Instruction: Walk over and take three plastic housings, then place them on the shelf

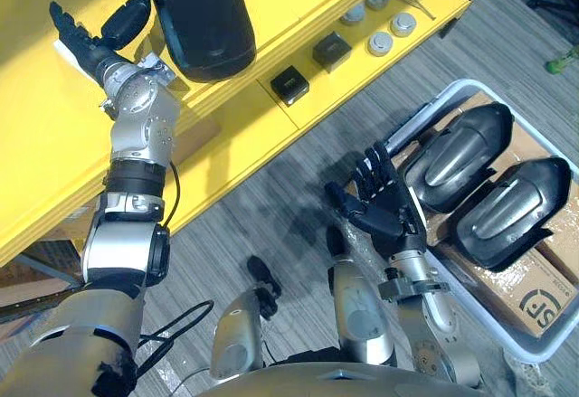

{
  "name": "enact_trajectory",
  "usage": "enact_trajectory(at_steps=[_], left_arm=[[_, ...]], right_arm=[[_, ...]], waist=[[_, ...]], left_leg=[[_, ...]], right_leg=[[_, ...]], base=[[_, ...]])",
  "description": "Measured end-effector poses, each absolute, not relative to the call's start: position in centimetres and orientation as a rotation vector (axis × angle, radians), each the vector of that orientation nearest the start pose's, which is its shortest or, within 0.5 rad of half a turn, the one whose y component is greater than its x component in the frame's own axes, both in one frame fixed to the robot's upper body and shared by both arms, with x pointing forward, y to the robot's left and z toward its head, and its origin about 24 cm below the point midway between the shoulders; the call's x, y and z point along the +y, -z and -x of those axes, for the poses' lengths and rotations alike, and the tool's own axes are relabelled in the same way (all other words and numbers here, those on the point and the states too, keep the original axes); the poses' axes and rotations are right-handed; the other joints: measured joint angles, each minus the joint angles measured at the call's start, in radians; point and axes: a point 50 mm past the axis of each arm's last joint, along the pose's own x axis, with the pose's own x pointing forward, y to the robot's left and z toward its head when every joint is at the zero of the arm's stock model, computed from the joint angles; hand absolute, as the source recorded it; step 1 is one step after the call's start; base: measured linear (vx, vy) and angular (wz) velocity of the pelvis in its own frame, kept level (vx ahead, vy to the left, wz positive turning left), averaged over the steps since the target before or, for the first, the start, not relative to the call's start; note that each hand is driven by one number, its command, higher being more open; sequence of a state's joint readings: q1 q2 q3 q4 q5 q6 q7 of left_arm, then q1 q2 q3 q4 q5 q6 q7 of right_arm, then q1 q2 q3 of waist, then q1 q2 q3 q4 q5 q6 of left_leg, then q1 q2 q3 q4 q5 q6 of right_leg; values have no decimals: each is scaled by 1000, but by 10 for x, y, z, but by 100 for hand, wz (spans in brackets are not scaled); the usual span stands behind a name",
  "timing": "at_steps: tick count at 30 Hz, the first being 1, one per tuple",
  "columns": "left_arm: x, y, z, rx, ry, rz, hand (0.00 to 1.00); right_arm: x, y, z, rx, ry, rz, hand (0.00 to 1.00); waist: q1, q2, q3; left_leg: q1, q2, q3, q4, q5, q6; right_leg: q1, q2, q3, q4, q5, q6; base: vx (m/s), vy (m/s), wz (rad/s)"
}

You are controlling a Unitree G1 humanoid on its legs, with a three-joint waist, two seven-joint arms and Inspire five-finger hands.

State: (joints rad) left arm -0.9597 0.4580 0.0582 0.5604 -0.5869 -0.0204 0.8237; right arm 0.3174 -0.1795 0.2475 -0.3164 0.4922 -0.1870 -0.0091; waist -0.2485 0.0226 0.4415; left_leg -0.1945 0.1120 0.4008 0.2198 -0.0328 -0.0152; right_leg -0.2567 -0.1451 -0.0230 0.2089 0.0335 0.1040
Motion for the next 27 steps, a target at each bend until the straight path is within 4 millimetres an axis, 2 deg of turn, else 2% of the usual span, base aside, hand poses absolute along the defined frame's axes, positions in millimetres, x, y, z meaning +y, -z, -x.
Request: enact_trajectory(at_steps=[5,10,14,17,19,21,23,24,27], left_arm=[[251,-254,-362,-438,-709,368,100],[247,-272,-350,-571,-522,368,100],[238,-268,-331,-649,-322,308,100],[236,-255,-321,-644,-220,258,100],[242,-237,-312,-615,-180,230,100],[247,-223,-300,-598,-154,218,100],[250,-209,-286,-583,-128,211,100],[251,-196,-272,-566,-109,208,100],[245,-172,-248,-535,-67,244,100]], right_arm=[[-135,-63,-190,-140,-156,-399,100],[-139,-74,-199,-209,-151,-235,100],[-156,-91,-211,-299,-130,-68,100],[-173,-111,-225,-391,-100,49,100],[-181,-118,-238,-425,-76,90,100],[-187,-121,-247,-434,-37,138,100],[-192,-118,-249,-424,2,175,100],[-196,-113,-250,-399,26,207,100],[-208,-104,-253,-348,48,300,100]], waist=[[3,-1,-5],[33,2,-83],[68,15,-171],[99,28,-216],[118,34,-258],[135,33,-265],[158,33,-272],[167,30,-283],[202,16,-297]], left_leg=[[72,-19,-17,-56,18,-6],[124,-33,-34,-135,50,-13],[162,-40,-51,-171,53,-17],[205,-48,-73,-198,58,-18],[210,-52,-88,-211,64,-18],[227,-53,-101,-223,70,-19],[238,-55,-110,-237,77,-21],[239,-58,-124,-244,81,-22],[239,-66,-160,-251,87,-20]], right_leg=[[71,-2,-24,-24,-5,-8],[118,-3,-50,-62,-6,-9],[170,-3,-77,-102,-5,-8],[231,-7,-104,-134,-5,-8],[247,-8,-121,-150,-4,-6],[273,-7,-136,-164,-2,-3],[287,-7,-146,-174,-2,-3],[297,-8,-162,-180,-2,-3],[322,-13,-196,-195,-1,-1]], base=[[37,5,9],[39,-11,11],[83,15,13],[61,15,21],[32,13,24],[10,3,20],[-2,0,20],[5,2,32],[4,11,33]])
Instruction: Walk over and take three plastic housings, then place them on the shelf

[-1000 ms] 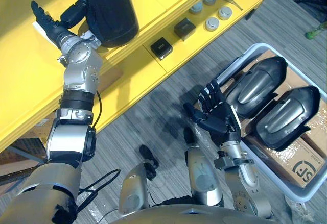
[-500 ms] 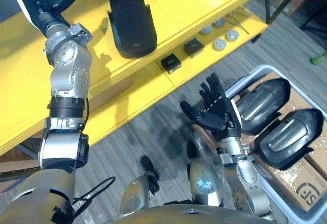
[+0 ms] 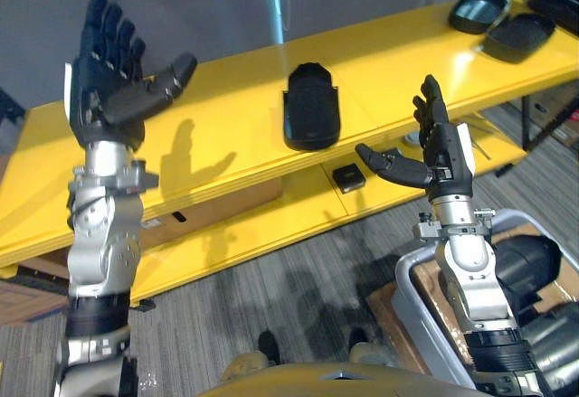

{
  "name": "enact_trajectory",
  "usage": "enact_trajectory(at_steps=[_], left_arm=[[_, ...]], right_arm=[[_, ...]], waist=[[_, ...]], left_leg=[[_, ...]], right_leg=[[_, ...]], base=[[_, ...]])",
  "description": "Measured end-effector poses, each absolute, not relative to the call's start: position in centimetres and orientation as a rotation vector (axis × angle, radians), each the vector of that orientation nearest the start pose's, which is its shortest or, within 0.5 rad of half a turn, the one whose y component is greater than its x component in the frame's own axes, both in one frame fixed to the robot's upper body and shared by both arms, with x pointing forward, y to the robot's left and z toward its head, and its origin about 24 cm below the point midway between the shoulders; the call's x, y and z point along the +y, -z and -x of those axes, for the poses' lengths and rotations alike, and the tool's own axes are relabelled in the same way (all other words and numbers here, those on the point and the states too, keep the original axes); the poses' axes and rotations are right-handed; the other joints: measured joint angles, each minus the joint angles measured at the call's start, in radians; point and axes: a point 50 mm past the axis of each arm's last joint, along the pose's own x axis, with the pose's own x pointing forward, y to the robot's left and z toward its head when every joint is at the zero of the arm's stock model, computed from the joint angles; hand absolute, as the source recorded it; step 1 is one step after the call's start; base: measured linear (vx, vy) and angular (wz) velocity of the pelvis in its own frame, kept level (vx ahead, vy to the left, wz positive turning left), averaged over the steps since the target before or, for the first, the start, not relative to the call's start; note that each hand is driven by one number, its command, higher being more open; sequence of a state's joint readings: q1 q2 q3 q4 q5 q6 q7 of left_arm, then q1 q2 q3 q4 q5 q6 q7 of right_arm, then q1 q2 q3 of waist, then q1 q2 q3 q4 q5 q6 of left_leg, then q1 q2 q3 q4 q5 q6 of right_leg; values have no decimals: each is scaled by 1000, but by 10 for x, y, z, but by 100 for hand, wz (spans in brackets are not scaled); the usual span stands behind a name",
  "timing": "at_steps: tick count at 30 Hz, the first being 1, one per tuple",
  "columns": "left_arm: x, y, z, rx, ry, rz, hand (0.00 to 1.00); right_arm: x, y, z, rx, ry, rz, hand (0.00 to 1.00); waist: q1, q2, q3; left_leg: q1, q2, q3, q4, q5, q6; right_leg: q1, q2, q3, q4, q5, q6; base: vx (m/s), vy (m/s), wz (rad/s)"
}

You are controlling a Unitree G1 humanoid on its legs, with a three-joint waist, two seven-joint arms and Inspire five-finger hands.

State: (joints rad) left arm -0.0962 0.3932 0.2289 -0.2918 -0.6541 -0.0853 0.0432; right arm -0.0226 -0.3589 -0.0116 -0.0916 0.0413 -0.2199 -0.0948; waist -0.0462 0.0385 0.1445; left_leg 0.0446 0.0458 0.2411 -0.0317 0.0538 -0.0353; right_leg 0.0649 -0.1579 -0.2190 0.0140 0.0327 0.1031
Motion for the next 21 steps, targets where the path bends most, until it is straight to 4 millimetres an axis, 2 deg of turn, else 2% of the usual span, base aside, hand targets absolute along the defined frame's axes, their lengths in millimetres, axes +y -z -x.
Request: enact_trajectory(at_steps=[2,5,10,13,16,21], left_arm=[[238,-157,-231,-505,-24,256,100],[235,-140,-217,-447,-19,243,100],[231,-120,-200,-392,-14,240,100],[227,-112,-195,-363,3,254,100],[222,-108,-195,-343,25,268,100],[222,-102,-189,-315,23,272,100]], right_arm=[[-211,-100,-254,-325,56,344,100],[-213,-96,-260,-298,51,348,100],[-216,-90,-264,-264,34,400,100],[-220,-83,-268,-232,59,420,100],[-224,-77,-272,-200,98,448,100],[-226,-82,-276,-217,149,491,100]], waist=[[23,-14,-11],[46,-27,-18],[73,-31,-19],[91,-36,-17],[105,-44,-8],[107,-55,7]], left_leg=[[-1,-3,-21,-10,9,1],[-1,-4,-45,-12,16,2],[-23,-13,-84,-23,32,-2],[-60,-15,-98,-20,41,6],[-75,-18,-109,-17,51,2],[-74,-19,-109,-6,48,4]], right_leg=[[9,-2,-25,-3,0,0],[23,-6,-49,-3,-2,-1],[17,-16,-85,2,-9,-7],[-17,-20,-97,14,-7,-3],[-28,-24,-107,26,-7,-4],[-26,-29,-107,37,-9,-6]], base=[[0,14,33],[-17,7,26],[-55,21,23],[-67,27,19],[-29,12,13],[-2,2,1]])
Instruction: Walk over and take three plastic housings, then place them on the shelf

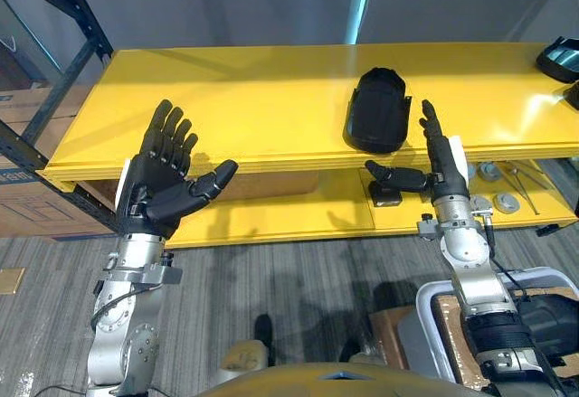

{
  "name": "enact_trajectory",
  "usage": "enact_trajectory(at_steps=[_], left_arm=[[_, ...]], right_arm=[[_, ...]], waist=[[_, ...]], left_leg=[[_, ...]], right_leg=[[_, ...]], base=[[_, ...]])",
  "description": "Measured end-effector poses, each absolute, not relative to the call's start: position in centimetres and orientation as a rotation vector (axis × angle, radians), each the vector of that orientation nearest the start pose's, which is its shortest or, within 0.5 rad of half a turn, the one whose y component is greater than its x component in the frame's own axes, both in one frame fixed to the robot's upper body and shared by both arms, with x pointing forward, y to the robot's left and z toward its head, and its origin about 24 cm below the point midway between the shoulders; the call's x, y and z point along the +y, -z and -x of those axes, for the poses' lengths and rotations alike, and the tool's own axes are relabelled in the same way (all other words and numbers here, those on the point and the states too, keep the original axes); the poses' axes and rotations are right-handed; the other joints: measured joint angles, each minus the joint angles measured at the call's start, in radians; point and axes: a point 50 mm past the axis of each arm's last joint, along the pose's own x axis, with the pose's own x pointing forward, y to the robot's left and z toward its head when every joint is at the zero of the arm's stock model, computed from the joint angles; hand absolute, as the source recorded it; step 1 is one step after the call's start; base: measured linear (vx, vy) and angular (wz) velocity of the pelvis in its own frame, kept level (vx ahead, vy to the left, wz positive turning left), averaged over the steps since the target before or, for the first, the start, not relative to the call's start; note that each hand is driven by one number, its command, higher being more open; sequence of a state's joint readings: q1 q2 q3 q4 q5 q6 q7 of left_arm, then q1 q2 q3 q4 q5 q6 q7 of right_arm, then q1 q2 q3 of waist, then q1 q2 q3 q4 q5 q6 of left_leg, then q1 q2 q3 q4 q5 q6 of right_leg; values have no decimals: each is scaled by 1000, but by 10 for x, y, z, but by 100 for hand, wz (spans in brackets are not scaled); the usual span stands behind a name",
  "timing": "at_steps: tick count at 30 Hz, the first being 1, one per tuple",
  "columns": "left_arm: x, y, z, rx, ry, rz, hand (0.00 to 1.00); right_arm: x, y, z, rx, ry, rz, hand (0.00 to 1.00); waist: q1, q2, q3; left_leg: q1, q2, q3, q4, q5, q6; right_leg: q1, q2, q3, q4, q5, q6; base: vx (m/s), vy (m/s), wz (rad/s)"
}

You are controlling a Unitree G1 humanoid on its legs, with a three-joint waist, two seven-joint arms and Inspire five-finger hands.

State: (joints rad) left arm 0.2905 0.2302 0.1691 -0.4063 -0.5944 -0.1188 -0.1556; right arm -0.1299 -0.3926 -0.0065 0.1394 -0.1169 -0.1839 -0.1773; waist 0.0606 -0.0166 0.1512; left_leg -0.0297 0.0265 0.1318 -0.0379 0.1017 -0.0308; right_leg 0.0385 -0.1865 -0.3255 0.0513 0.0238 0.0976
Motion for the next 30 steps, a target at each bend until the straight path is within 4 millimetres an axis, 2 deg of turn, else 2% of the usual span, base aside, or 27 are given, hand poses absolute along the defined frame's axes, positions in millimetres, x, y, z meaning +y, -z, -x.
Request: enact_trajectory(at_steps=[7,17,21,27,30], left_arm=[[219,-101,-189,-312,35,284,100],[216,-95,-186,-285,37,331,100],[216,-96,-186,-293,29,331,100],[217,-96,-186,-294,22,350,100],[216,-97,-186,-310,23,358,100]], right_arm=[[-235,-91,-285,-248,260,541,100],[-253,-97,-305,-189,374,593,100],[-265,-112,-315,-197,402,646,100],[-274,-117,-322,-182,428,663,100],[-283,-132,-328,-204,444,703,100]], waist=[[3,7,36],[14,22,74],[19,40,126],[18,45,138],[17,55,167]], left_leg=[[-2,-1,-2,0,-1,4],[-32,-1,-31,21,2,2],[-36,-2,-42,34,-2,-1],[-58,-1,-54,36,4,-2],[-59,-2,-55,37,4,-2]], right_leg=[[-2,-3,-2,4,-3,4],[-13,-3,-32,25,-7,3],[-18,-10,-39,57,-26,1],[-39,-17,-51,72,-36,-3],[-42,-19,-51,77,-36,-3]], base=[[-5,-1,1],[20,-17,9],[-27,-8,8],[-4,-12,6],[0,0,0]])
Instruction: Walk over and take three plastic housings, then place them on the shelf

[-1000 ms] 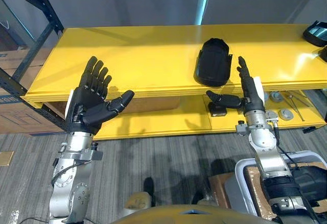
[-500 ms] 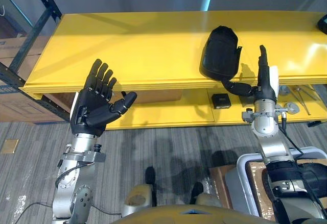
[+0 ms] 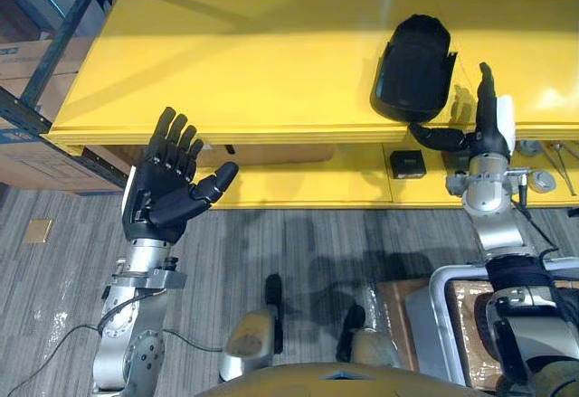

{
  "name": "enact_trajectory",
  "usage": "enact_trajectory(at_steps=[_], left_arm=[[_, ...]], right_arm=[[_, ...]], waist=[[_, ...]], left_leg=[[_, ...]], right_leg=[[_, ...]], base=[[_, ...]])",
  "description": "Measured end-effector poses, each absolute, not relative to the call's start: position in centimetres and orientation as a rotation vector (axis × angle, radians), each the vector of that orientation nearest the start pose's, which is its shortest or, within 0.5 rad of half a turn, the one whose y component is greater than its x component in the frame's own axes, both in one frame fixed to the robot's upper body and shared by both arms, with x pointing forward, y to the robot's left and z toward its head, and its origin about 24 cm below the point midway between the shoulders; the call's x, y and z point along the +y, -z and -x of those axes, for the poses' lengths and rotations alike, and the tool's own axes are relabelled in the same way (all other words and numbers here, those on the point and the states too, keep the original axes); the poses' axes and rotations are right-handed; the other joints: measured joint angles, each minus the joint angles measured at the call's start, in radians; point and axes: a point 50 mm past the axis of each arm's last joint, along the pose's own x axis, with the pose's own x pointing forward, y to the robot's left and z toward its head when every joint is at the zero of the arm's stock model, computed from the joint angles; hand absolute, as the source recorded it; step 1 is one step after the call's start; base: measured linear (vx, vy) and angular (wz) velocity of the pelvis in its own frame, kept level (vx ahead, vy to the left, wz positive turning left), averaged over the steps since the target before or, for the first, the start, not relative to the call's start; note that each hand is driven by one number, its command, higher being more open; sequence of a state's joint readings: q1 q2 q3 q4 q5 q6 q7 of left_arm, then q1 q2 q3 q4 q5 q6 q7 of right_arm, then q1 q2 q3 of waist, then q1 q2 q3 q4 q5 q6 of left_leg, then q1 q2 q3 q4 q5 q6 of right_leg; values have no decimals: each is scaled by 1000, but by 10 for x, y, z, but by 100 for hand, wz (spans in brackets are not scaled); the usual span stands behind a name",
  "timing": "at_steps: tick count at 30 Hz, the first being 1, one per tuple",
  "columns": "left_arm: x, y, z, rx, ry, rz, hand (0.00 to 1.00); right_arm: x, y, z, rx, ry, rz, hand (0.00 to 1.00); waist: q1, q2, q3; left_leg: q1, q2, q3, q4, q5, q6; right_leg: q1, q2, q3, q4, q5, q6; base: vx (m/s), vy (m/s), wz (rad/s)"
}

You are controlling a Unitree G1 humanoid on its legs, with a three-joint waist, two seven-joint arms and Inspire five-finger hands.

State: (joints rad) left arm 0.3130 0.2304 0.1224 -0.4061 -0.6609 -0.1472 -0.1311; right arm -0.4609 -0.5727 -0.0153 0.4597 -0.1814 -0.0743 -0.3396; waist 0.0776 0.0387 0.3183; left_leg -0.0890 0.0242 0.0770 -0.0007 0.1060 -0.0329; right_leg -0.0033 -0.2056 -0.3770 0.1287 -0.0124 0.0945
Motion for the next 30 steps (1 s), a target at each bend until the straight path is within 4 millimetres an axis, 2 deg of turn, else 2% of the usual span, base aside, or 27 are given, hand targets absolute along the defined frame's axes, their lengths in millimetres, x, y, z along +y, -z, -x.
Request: enact_trajectory(at_steps=[2,6,10,17,19,23,27,30], left_arm=[[217,-98,-186,-319,18,363,100],[215,-98,-188,-321,22,378,100],[211,-99,-190,-323,40,385,100],[210,-94,-185,-300,44,384,100],[209,-93,-185,-295,50,386,100],[209,-93,-184,-291,52,387,100],[207,-91,-183,-285,65,386,100],[208,-89,-182,-267,70,374,100]], right_arm=[[-286,-143,-331,-232,454,720,100],[-288,-152,-337,-253,488,713,100],[-297,-171,-342,-293,558,716,100],[-296,-173,-341,-307,560,718,100],[-292,-176,-339,-332,551,727,100],[-274,-187,-327,-446,466,779,100],[-259,-195,-315,-501,294,870,100],[-251,-195,-315,-503,188,928,100]], waist=[[0,8,7],[-1,13,22],[3,35,42],[5,37,43],[4,37,43],[0,37,43],[0,32,41],[0,18,33]], left_leg=[[-16,0,-3,-3,6,0],[-18,0,-5,-4,10,-1],[-23,-1,-19,-20,28,0],[-15,0,-16,-27,35,8],[-1,0,-12,-40,36,6],[7,2,-1,-43,31,1],[31,2,3,-54,27,0],[37,3,5,-56,27,0]], right_leg=[[-21,-1,-1,12,0,0],[-29,-2,-3,24,-3,-1],[-34,-3,-16,27,-6,-5],[-30,-4,-17,29,-6,-1],[-24,-3,-13,30,-9,1],[-23,-2,-5,29,-10,1],[-4,0,-5,25,-13,5],[6,3,-7,17,-12,5]], base=[[0,0,0],[-6,-14,1],[-16,-19,12],[27,-27,0],[30,-34,-5],[17,-17,-6],[17,-19,-3],[10,-9,1]])
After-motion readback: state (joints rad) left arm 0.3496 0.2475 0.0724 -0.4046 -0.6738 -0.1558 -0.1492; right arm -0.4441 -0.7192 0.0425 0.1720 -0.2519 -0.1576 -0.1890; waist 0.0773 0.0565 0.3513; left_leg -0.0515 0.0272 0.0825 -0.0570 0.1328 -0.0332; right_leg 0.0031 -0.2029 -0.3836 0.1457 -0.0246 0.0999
